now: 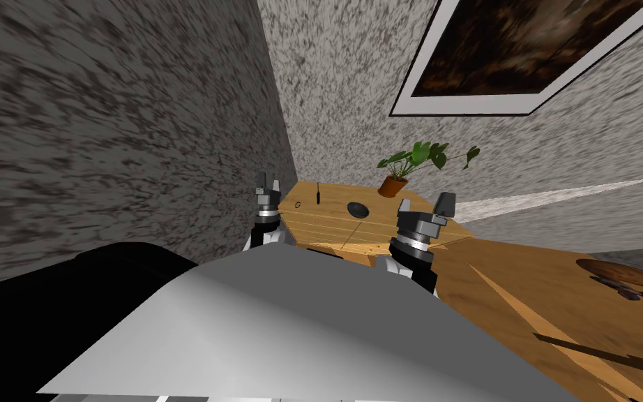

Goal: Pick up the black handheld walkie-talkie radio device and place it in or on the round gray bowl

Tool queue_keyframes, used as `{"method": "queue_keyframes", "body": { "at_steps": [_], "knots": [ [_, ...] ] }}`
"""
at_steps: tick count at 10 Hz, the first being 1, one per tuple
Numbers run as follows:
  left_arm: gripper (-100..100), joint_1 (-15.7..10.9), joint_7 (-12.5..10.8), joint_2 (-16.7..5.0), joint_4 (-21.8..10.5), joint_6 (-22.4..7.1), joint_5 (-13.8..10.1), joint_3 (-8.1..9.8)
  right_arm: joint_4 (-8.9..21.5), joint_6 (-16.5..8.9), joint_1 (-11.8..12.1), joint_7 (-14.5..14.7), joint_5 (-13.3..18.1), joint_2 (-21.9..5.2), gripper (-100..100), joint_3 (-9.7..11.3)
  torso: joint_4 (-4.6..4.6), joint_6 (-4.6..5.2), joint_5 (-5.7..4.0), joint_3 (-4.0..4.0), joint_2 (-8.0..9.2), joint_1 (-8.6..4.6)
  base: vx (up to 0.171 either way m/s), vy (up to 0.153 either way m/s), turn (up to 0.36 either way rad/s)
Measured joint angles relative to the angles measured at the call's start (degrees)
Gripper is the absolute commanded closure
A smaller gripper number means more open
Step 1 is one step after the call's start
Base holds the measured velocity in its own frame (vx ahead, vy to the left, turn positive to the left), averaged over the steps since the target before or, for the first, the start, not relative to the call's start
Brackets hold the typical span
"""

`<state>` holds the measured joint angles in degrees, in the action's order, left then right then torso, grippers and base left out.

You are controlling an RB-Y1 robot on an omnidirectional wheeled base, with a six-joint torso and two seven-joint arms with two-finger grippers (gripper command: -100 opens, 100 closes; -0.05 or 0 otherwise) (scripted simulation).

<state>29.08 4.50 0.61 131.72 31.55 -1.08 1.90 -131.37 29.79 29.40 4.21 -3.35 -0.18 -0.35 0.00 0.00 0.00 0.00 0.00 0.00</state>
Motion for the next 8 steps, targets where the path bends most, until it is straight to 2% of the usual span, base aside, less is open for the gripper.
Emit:
{"method": "queue_keyframes", "body": {
  "at_steps": [4, 8],
  "knots": [
    [-100, -0.5, 0.8, -4.5, -1.3, -1.4, 1.0, 0.63, 0.0, 0.0, 0.0, 0.0, 0.0, 0.0, 0, 0.0, -0.01, 0.01, -0.03, -0.02, -0.04, -0.14, 0.010, -0.037, -0.033],
    [-100, -1.1, 2.9, -8.2, -4.8, -4.6, 3.6, 2.02, 0.0, 0.0, 0.0, 0.0, 0.0, 0.0, 0, 0.0, -0.02, 0.01, -0.07, -0.06, -0.10, -0.31, 0.020, -0.081, -0.069]
  ]
}}
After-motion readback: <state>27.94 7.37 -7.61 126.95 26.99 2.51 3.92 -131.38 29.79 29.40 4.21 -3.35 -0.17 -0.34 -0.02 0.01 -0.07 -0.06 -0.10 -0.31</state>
